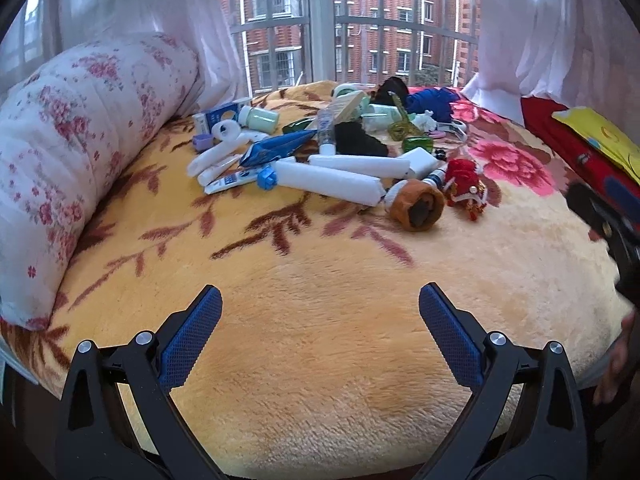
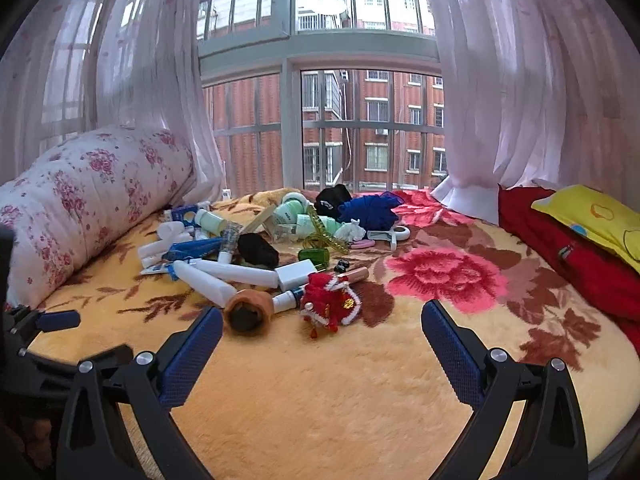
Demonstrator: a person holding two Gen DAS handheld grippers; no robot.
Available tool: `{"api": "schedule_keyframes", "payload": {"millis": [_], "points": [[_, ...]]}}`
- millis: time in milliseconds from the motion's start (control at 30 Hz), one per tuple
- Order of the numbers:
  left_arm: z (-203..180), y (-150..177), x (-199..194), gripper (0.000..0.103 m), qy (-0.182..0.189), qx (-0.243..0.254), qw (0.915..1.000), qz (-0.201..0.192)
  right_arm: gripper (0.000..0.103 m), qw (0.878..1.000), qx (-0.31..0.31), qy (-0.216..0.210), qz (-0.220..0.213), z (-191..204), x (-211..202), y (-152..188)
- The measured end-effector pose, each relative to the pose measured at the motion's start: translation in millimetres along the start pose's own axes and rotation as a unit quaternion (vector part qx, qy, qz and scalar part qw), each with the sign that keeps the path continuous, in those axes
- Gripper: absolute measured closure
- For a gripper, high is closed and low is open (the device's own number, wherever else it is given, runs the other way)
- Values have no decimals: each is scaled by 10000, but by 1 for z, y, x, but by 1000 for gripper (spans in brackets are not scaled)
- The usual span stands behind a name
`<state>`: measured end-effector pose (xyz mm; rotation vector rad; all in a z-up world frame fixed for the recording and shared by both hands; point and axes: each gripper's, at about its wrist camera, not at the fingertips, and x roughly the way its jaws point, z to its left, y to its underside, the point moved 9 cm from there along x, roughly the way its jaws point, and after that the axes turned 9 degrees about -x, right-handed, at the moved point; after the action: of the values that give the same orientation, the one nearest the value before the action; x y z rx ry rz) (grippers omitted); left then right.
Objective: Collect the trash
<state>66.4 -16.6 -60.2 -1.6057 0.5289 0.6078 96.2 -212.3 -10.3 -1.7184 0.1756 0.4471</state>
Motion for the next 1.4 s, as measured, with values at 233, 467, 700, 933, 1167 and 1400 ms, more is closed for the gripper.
{"api": "schedule_keyframes", "payload": {"millis": [233,467,700,933,1167,1400], "points": [[-6,0,1,7,-27,47,10000,71,5,9999,29,7,151,-1,11,2],[-3,1,1,7,-72,-41,9999,120,5,9996,-227,76,161,8,12,5],[-4,3,2,7,-54,-76,9998,165,5,9997,-215,48,143,7,10,4],[-4,3,2,7,-55,-82,9998,175,5,9997,-176,40,158,7,10,5],[-3,4,1,7,-51,-79,9998,201,5,9997,-177,13,195,9,12,8],[-1,4,1,7,-66,-81,9997,206,5,9997,-163,8,195,8,12,9]]}}
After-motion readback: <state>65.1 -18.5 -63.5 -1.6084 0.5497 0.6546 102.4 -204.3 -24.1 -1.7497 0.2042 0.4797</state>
